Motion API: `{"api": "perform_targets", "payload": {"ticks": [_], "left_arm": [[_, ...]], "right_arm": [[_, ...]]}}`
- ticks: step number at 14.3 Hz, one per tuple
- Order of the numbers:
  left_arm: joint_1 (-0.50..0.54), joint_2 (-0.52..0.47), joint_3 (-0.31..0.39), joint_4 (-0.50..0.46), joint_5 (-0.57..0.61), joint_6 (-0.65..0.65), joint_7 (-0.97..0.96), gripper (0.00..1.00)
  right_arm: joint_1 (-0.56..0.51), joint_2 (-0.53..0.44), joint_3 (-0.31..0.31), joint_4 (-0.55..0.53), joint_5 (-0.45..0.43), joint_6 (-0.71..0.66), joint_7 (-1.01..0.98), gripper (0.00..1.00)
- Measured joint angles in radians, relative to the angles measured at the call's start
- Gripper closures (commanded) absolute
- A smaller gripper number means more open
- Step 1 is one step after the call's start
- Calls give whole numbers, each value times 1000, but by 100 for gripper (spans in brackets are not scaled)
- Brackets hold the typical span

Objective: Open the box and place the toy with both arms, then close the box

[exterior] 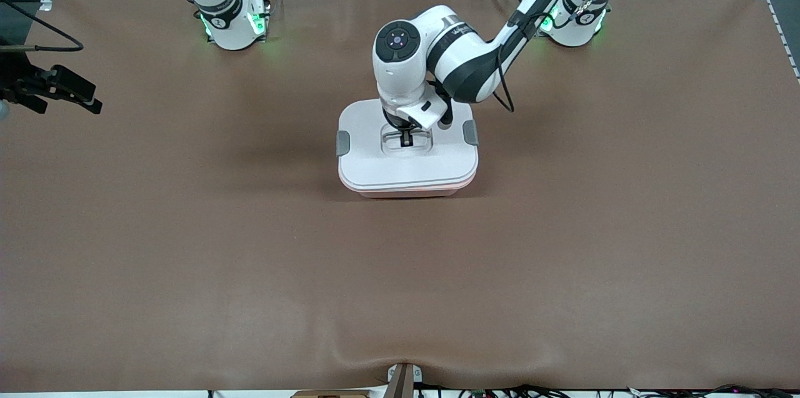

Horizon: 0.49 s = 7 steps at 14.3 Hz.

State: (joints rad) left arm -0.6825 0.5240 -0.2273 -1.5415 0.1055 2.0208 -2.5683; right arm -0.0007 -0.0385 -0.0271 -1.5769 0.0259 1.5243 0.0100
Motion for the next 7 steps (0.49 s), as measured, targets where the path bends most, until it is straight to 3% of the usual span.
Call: {"api": "perform_targets", "payload": {"ticks": [7], "left_arm": [[2,0,1,-11,13,30,1,100]], "right_arm": [[0,0,-1,0,0,-1,-3,0]]}}
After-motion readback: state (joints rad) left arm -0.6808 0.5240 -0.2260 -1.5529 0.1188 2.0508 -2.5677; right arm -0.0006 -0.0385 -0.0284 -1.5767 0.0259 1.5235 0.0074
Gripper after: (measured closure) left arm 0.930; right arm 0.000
